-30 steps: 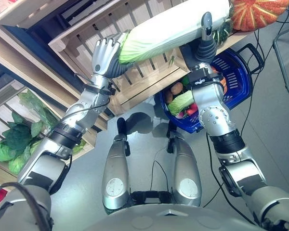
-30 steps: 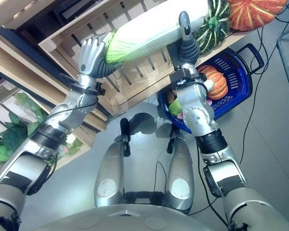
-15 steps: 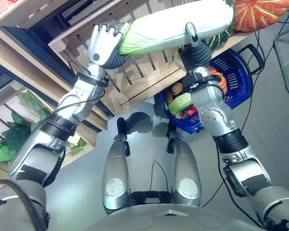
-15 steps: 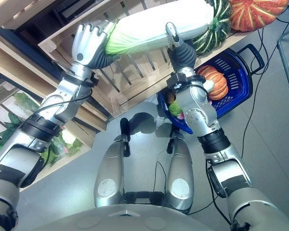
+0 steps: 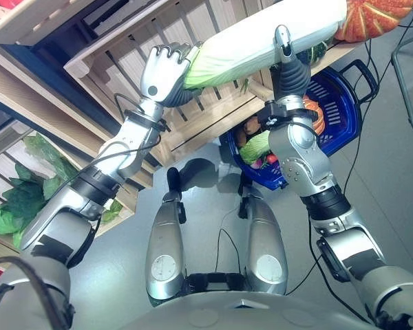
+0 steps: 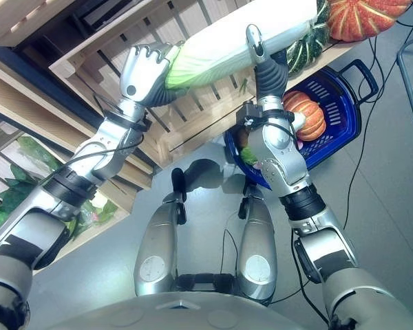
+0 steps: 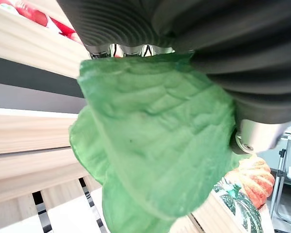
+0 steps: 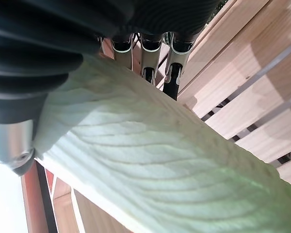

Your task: Pick up fruits and vegetables into the basket

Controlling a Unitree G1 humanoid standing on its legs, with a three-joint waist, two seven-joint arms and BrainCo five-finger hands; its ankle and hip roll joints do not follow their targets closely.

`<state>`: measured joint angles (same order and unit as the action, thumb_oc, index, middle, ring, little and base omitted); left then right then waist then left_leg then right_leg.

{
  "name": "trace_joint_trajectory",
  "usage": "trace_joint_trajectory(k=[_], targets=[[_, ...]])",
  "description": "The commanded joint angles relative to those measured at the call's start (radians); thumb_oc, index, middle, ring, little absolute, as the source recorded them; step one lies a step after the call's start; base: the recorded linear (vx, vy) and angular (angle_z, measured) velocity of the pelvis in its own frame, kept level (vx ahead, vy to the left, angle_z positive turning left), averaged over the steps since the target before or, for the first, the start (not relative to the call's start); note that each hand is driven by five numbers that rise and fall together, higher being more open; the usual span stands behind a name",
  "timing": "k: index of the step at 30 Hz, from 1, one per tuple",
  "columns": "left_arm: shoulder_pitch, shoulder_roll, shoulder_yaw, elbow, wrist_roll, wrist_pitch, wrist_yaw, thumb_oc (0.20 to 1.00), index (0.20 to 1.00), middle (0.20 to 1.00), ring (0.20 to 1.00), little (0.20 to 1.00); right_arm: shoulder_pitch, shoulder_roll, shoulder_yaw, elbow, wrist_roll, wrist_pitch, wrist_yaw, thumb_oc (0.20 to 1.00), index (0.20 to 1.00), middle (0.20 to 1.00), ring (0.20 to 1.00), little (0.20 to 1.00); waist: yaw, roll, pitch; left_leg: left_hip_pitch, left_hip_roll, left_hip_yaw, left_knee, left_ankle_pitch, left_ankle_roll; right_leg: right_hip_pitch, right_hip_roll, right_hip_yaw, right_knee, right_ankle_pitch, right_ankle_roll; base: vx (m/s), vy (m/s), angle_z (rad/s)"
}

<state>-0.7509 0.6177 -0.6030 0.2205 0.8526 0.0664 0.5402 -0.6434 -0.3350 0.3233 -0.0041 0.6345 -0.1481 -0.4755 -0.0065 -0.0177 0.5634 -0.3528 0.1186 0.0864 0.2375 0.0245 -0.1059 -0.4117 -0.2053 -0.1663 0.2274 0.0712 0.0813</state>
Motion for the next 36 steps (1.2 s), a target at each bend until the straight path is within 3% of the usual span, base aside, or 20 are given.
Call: trace_joint_trajectory(k=[1,3,7,11,15,20,27,29,36], targets=[[0.111,-0.045,-0.084,-0.073,-0.148,-0.06,-0.007,1.0,1.0,1.0,1.0,1.0,-0.133,-0.019,-0.073,-0.201,-0.066,-0.143,-0.003,0.2,0.2,0.2,0.2,0.2,-0.009,0.009,-0.053,0.022,-0.036,0.038,0.021,-0.043,0.037,0.055,-0.042,0.027,-0.001,-0.01,0.053,-0.01,-0.018,-0.04],[0.156,-0.079,-0.06,-0.053,-0.325,-0.072,-0.007,1.0,1.0,1.0,1.0,1.0,-0.128,-0.025,-0.092,-0.232,-0.127,-0.151,-0.012,0.2,0.2,0.2,0.2,0.2,-0.008,0.012,-0.048,0.017,-0.035,0.037,0.023,-0.043,0.036,0.049,-0.041,0.025,0.005,-0.013,0.052,-0.01,-0.013,-0.02],[0.221,-0.106,-0.011,-0.033,-0.543,-0.133,0.021,1.0,1.0,1.0,1.0,1.0,-0.103,-0.04,-0.125,-0.291,-0.227,-0.144,-0.03,0.2,0.2,0.2,0.2,0.2,-0.011,0.017,-0.044,0.01,-0.034,0.038,0.024,-0.042,0.037,0.038,-0.037,0.026,0.014,-0.017,0.051,0.0,-0.004,-0.01],[0.326,-0.101,0.08,-0.041,-0.631,-0.221,0.052,1.0,1.0,1.0,1.0,1.0,-0.028,-0.092,-0.209,-0.364,-0.293,-0.165,-0.036,0.2,0.2,0.2,0.2,0.2,-0.018,0.021,-0.043,-0.001,-0.031,0.043,0.019,-0.039,0.035,0.024,-0.032,0.025,0.019,-0.021,0.046,-0.01,-0.023,-0.08],[0.396,-0.095,0.142,-0.055,-0.659,-0.27,0.057,1.0,1.0,1.0,1.0,1.0,0.04,-0.14,-0.28,-0.382,-0.323,-0.191,-0.059,0.2,0.2,0.2,0.2,0.2,-0.026,0.021,-0.043,-0.012,-0.025,0.05,0.02,-0.037,0.032,0.012,-0.03,0.023,0.025,-0.023,0.043,-0.01,-0.024,-0.02],[0.481,-0.082,0.211,-0.104,-0.731,-0.316,0.034,1.0,1.0,1.0,1.0,1.0,0.166,-0.206,-0.384,-0.381,-0.374,-0.22,-0.111,0.2,0.2,0.2,0.2,0.2,-0.043,0.021,-0.043,-0.044,-0.016,0.058,0.014,-0.026,0.028,-0.027,-0.022,0.025,0.033,-0.022,0.042,-0.03,-0.044,-0.02],[0.549,-0.075,0.257,-0.16,-0.797,-0.37,0.009,1.0,1.0,1.0,1.0,1.0,0.29,-0.236,-0.453,-0.343,-0.42,-0.236,-0.202,0.2,0.2,0.2,0.2,0.2,-0.059,0.022,-0.043,-0.097,-0.006,0.064,0.013,-0.016,0.026,-0.085,-0.015,0.027,0.044,-0.018,0.043,-0.04,-0.065,-0.03],[0.563,-0.071,0.261,-0.196,-0.826,-0.396,-0.013,1.0,1.0,1.0,1.0,1.0,0.337,-0.248,-0.467,-0.318,-0.497,-0.197,-0.278,0.2,0.2,0.2,0.2,0.2,-0.067,0.024,-0.043,-0.125,-0.003,0.064,0.01,-0.008,0.025,-0.115,-0.01,0.03,0.049,-0.015,0.043,-0.03,-0.083,-0.06],[0.579,-0.069,0.243,-0.282,-0.919,-0.43,-0.101,1.0,1.0,1.0,1.0,1.0,0.372,-0.287,-0.485,-0.199,-0.561,-0.051,-0.463,0.2,0.2,0.2,0.2,0.2,-0.07,0.045,-0.043,-0.198,0.001,0.063,0.014,0.005,0.027,-0.193,-0.006,0.029,0.069,-0.014,0.041,-0.02,-0.082,-0.03]])
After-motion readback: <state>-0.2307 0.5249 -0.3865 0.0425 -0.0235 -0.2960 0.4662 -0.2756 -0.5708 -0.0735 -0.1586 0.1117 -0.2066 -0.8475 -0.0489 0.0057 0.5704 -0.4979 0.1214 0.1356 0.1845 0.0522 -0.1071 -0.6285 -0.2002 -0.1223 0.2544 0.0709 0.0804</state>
